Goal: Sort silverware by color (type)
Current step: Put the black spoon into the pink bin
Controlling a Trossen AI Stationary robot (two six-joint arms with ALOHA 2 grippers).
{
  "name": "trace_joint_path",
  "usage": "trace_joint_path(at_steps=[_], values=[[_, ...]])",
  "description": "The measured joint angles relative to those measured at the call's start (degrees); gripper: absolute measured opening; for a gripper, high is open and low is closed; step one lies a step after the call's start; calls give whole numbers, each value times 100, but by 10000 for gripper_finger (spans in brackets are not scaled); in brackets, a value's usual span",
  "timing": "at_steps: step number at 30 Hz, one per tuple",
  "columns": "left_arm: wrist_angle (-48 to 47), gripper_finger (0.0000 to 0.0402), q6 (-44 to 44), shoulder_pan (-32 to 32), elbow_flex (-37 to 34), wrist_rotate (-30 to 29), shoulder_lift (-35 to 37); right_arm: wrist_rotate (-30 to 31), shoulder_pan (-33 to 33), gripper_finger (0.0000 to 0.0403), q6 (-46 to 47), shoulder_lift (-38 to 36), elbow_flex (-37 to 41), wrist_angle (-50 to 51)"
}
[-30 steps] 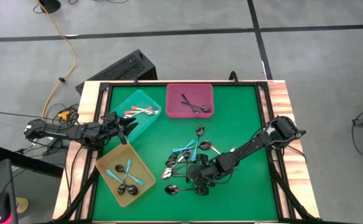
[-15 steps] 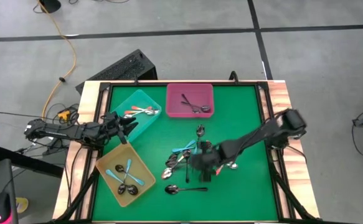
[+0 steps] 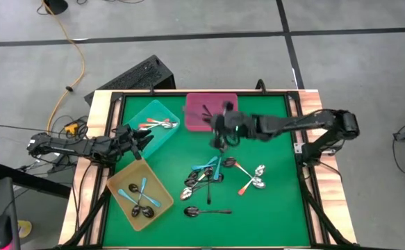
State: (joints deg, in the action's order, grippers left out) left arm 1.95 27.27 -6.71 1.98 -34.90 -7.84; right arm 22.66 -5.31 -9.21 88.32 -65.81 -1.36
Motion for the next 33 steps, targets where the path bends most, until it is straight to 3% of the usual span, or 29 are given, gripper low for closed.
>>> trace_joint_path(at_steps=[5,11,16,22,33], values=[[-5,158,-110,-1,0,-4,0,-379,-714,18,-515,188,18,-340],[-6,158,-262,-1,0,-32,0,-1578,-1486,17,-702,182,92,-184],[-4,158,-273,-1,0,-84,0,-2086,-1954,17,-634,174,139,177],[-8,158,-271,0,0,-91,0,-2407,-2210,17,-383,172,1052,-258],[5,158,-262,1,0,-425,0,-2813,-2538,17,504,341,2482,-3450]])
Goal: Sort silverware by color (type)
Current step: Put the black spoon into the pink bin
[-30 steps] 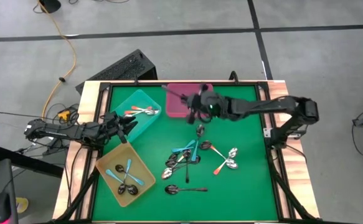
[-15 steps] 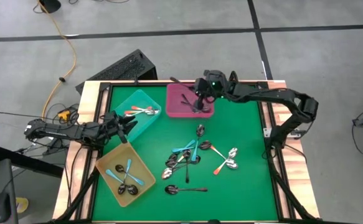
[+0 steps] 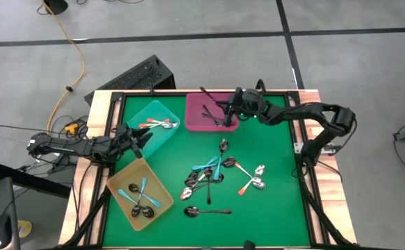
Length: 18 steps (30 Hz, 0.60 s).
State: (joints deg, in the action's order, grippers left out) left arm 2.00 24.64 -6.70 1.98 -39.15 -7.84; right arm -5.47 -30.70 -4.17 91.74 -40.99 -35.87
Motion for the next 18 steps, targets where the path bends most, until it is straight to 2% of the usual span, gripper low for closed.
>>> trace_joint_path(at_steps=[10,13,18], values=[[-149,158,4,0,0,-125,-3,-54,-108,17,-9,871,260,-728],[-151,158,2,0,0,-123,-4,-58,-198,17,196,1057,246,-1159],[-153,158,4,0,0,-128,-4,-71,-288,17,408,1217,249,-1327]])
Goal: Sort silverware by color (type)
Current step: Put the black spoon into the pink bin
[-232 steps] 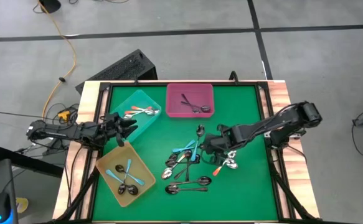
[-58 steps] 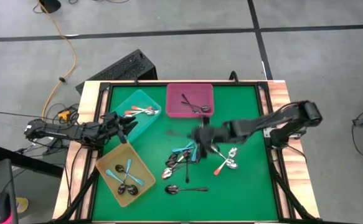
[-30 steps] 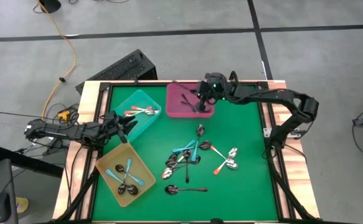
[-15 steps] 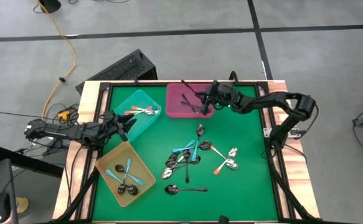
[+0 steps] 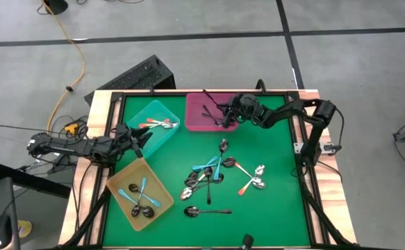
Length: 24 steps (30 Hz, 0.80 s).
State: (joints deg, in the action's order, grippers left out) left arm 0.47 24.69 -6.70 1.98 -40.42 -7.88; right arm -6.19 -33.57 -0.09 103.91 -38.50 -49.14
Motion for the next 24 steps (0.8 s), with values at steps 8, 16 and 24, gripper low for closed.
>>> trace_joint_path(at_steps=[8,16,24], values=[[-7,158,0,0,0,1,0,-1,3,28,10,10,0,82],[-9,158,0,0,0,0,0,3,-1,43,2,10,0,83],[-11,158,0,0,0,0,0,3,-1,45,-33,10,0,80]])
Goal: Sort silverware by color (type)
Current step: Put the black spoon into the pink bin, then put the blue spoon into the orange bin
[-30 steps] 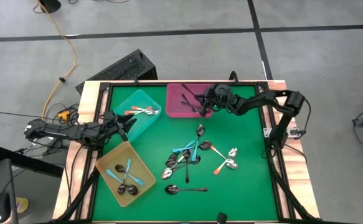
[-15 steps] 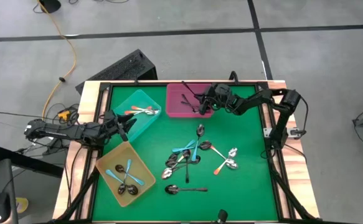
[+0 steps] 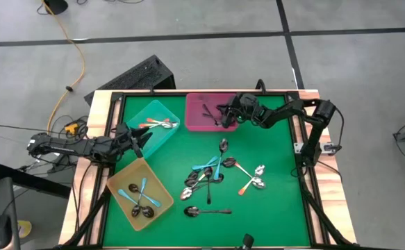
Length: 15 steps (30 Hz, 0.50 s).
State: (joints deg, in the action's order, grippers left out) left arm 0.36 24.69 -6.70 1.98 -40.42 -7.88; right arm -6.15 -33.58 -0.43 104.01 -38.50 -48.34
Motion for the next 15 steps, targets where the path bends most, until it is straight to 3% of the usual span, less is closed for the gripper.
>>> trace_joint_path(at_steps=[15], values=[[-2,158,-2,0,0,-2,0,-2,0,45,4,-15,-373,-23]])
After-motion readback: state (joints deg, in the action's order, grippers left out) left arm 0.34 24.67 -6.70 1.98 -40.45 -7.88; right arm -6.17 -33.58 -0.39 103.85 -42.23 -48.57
